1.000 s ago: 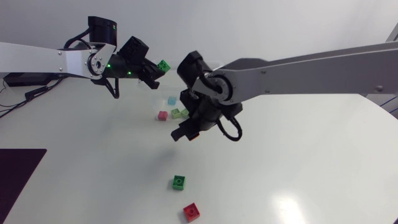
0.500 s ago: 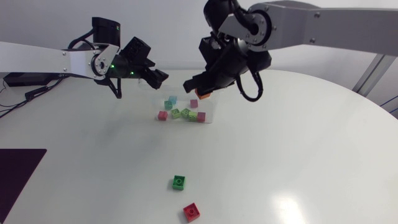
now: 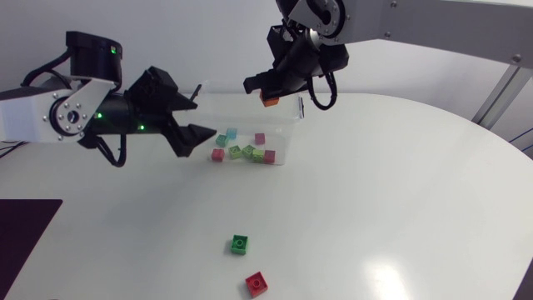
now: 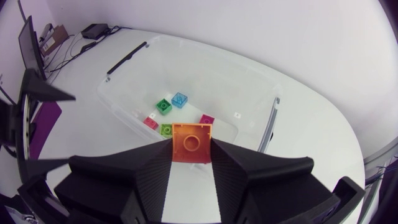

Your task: Place the duplo bricks in the container

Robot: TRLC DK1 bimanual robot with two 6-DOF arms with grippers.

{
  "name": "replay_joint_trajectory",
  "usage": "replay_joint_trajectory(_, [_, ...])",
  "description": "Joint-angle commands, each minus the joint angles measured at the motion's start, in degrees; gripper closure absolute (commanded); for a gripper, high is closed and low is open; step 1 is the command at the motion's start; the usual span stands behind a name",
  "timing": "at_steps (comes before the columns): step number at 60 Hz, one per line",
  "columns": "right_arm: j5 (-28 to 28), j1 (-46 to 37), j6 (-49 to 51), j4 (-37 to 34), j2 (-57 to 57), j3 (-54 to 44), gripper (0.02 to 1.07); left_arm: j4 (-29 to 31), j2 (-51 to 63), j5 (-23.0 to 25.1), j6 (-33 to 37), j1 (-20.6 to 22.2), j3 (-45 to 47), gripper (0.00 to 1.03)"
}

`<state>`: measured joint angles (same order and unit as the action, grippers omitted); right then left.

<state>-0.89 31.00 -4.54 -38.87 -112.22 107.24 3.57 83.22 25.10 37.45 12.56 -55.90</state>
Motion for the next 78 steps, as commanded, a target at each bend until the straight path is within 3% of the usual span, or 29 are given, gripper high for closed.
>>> replay_joint_trajectory(1, [-0.1,-0.4,-1.4,-0.4,-2.9,3.2,0.75,1.9,-2.5,0.9,5.5,1.6,4.7,0.06])
replay_joint_trajectory(10, [-0.3,-1.3,-1.3,-0.8,-7.0,6.8,0.73,5.9,-4.6,1.9,11.2,4.8,9.8,0.06])
replay_joint_trajectory(13, [-0.3,-1.6,-1.1,-0.9,-8.6,7.5,0.68,7.5,-4.6,1.9,12.6,6.2,10.8,0.06])
replay_joint_trajectory(24, [-0.3,-2.5,-0.7,-2.5,-10.4,9.0,0.21,10.8,-4.4,1.9,16.6,10.6,13.4,0.07])
replay_joint_trajectory(30, [-0.3,-3.0,-0.6,-3.4,-9.9,9.0,0.12,11.9,-3.2,1.8,17.9,12.6,14.1,0.07])
replay_joint_trajectory(49, [0.4,-0.9,1.3,-3.4,4.4,-4.8,0.09,14.1,1.0,0.0,20.3,18.0,15.5,0.08])
replay_joint_trajectory(63, [2.6,3.6,1.4,0.6,18.7,-27.3,0.09,14.2,7.9,-1.7,21.5,19.3,14.2,0.1])
replay_joint_trajectory(78, [2.6,8.8,-1.3,6.9,23.1,-43.8,0.09,15.1,12.2,-1.8,21.8,20.7,11.0,0.12])
